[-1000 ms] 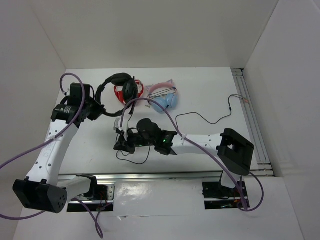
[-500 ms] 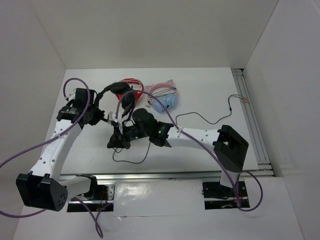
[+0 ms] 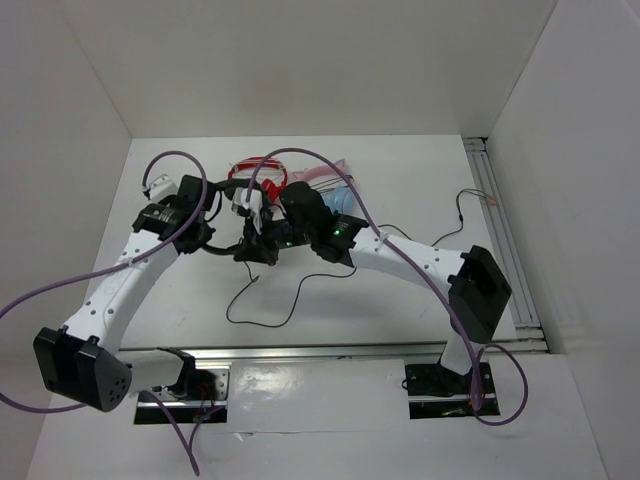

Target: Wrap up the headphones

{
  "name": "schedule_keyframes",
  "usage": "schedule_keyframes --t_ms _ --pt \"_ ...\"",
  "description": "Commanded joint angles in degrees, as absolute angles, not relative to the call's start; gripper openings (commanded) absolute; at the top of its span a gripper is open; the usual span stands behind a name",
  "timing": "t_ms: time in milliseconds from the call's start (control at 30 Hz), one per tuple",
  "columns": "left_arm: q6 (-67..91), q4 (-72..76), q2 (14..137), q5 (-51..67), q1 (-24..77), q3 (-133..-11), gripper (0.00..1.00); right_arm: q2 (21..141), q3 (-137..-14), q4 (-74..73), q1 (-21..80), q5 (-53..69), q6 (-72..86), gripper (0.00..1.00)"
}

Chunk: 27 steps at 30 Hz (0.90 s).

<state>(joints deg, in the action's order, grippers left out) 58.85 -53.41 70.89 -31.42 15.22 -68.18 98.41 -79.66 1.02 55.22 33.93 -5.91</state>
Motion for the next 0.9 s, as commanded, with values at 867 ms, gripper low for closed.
schedule_keyframes --t_ms 867 --pt "46.8 -53.7 78.0 -33.1 25.6 -75.6 0.00 85.9 -78.8 -9.9 62.8 -21.1 -21.6 0.00"
